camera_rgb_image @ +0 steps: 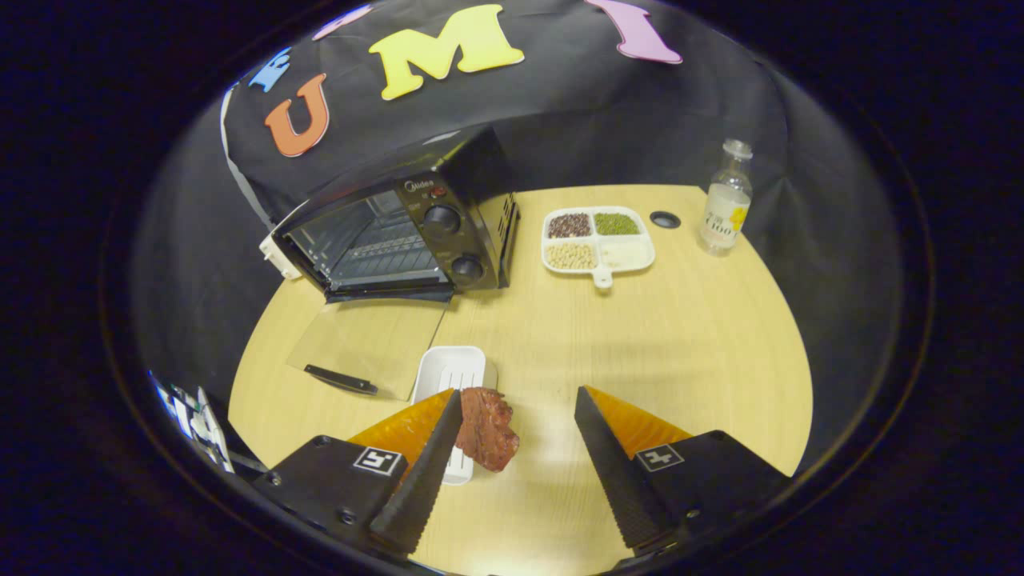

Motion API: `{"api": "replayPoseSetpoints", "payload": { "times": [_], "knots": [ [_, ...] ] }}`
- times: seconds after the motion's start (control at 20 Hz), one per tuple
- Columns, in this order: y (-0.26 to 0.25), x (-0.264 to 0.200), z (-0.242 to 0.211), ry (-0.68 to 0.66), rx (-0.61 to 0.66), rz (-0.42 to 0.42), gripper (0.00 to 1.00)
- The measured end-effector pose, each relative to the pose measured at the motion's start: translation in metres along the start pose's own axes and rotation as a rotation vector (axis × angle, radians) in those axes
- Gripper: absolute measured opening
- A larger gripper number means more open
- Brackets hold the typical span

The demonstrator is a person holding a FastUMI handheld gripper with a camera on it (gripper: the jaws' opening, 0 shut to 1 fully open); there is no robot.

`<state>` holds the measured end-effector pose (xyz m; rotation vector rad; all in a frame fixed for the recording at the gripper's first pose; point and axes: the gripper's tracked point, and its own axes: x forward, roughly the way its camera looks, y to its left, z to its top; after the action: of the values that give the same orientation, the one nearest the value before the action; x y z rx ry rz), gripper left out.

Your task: Open the toaster oven, put the food inside, and close the toaster oven door.

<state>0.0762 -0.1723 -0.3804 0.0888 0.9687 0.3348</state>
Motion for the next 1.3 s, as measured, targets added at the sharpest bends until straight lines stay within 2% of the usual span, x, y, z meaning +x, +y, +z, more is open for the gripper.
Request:
{"api": "replayPoseSetpoints", "payload": {
  "times": [0.15, 0.25, 0.35, 0.55, 0.7, 1.0, 1.3],
  "knots": [
    [0.008, -0.001, -0.017, 0.054, 0.039, 0.078, 0.77],
    [0.008, -0.003, -0.02, 0.058, 0.105, 0.093, 0.52],
    [0.011, -0.003, -0.021, 0.058, 0.111, 0.113, 0.27],
    [0.028, -0.016, -0.024, 0.039, 0.119, 0.153, 0.17],
    [0.034, -0.027, -0.021, 0.009, 0.073, 0.122, 0.08],
    [0.05, -0.062, -0.001, -0.085, -0.07, 0.009, 0.08],
    [0.105, -0.079, 0.006, -0.144, -0.211, -0.003, 0.08]
  ]
}}
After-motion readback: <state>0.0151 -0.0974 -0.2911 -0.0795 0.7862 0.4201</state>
